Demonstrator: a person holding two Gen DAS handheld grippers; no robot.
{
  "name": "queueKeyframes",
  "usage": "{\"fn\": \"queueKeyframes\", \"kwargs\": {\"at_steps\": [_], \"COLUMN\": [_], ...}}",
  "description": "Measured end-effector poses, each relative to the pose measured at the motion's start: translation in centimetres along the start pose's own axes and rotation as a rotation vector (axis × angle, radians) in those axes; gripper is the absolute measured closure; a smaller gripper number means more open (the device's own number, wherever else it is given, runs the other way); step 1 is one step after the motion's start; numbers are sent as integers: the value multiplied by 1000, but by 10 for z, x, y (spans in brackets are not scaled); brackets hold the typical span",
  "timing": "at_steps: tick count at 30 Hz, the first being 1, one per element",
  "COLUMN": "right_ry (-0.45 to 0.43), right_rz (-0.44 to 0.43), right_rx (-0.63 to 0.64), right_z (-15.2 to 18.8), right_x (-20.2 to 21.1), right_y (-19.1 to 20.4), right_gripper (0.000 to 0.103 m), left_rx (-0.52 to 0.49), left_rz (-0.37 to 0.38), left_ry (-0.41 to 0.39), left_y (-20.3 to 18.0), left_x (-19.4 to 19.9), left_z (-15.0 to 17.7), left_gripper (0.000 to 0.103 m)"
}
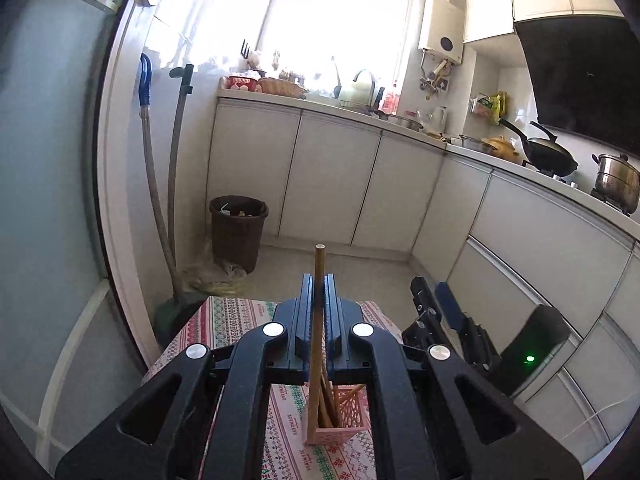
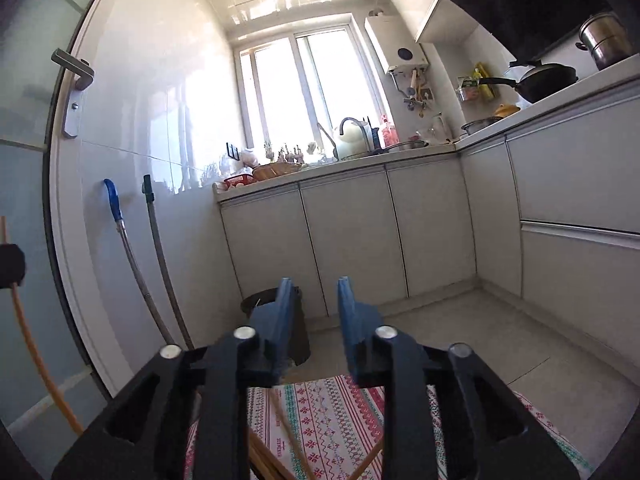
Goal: Organize utensils
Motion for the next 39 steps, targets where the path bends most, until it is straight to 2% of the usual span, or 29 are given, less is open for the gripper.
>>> {"fn": "queueKeyframes", "kwargs": {"at_steps": [5, 8, 13, 15, 20, 22, 23, 24, 25, 29, 31, 33, 34, 36, 37, 39], "right_ry": [3, 86, 230, 252, 291, 297, 301, 305, 310, 316, 307, 294, 285, 257, 248, 254], "right_rz": [1, 41, 82, 93, 109, 110, 108, 106, 104, 79, 71, 62, 61, 64, 68, 80], "right_rx": [13, -20, -66, -62, -46, -44, -44, -43, -43, -65, -77, -84, -83, -82, -80, -55], "right_z": [-28, -40, -41, -40, -39, -39, -39, -39, -38, -43, -50, -56, -58, -60, -60, -56], "right_x": [25, 23, 22, 26, 31, 34, 36, 37, 39, 48, 55, 64, 70, 84, 90, 97], "right_y": [-23, -50, -90, -100, -112, -113, -114, -113, -113, -114, -114, -113, -112, -112, -112, -110], "right_gripper": [56, 42, 42, 37, 35, 35, 33, 30, 29, 29, 26, 20, 18, 8, 6, 6], "left_rx": [-3, -8, -20, -27, -39, -35, -20, -5, 8, 10, 0, -42, -84, -147, -169, -153], "left_rz": [10, 15, 25, 25, 25, 22, 15, 15, 11, -33, -68, -141, -210, -307, -333, -369], "left_ry": [-3, -10, -5, 2, 16, 22, 36, 33, 18, -75, -99, -113, -118, -151, -177, -177], "left_y": [-13, -24, -38, -44, -52, -50, -46, -43, -40, -35, -36, -42, -48, -58, -63, -67], "left_x": [-10, -15, -30, -38, -59, -69, -73, -72, -67, -36, -22, -13, -8, 2, 10, 17], "left_z": [-1, -2, -3, -2, 4, 10, 14, 15, 14, 13, 19, 23, 27, 35, 43, 54], "left_gripper": [99, 99, 99, 99, 98, 81, 61, 48, 42, 7, 7, 7, 7, 7, 7, 7]}}
Point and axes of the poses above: each gripper's, at about its wrist camera, not at the fingertips, and x roughly against the way its jaws point, y to its left, z to its underside, the point moved 3 cm from there along -x, roughly the way its jaws point, and after that the axes turned 7 degrees about z, right-handed, at the moved point
